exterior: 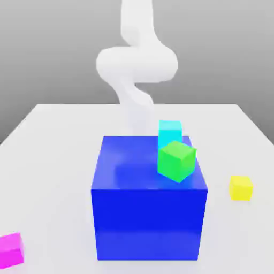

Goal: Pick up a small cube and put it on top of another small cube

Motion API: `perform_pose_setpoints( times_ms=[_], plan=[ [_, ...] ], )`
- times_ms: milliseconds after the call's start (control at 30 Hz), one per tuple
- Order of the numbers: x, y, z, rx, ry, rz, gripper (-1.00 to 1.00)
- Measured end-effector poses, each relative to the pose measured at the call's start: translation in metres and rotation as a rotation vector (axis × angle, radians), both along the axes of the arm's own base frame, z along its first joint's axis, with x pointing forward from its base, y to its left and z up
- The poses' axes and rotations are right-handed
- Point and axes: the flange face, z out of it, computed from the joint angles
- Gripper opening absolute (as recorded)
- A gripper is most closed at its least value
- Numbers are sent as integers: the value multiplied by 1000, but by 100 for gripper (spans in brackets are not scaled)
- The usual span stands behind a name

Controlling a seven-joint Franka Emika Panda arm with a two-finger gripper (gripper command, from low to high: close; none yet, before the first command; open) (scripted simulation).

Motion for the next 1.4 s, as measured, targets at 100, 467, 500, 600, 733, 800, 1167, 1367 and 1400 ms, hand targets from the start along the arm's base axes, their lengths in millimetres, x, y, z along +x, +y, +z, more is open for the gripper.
perform_pose_setpoints(
  times_ms=[100,467,500,600,733,800,1167,1367,1400],
  plan=[
    [37,-25,-40,42,75,-104,0],
    [114,-133,-210,199,323,-485,0],
    [116,-143,-227,214,344,-520,0],
    [118,-179,-280,261,406,-637,0],
    [111,-218,-352,322,489,-783,0],
    [105,-232,-389,351,530,-848,0],
    [72,-269,-549,435,640,-1043,-100],
    [72,-269,-548,435,639,-1044,-100],
    [72,-270,-539,435,639,-1044,-100]
  ],
)
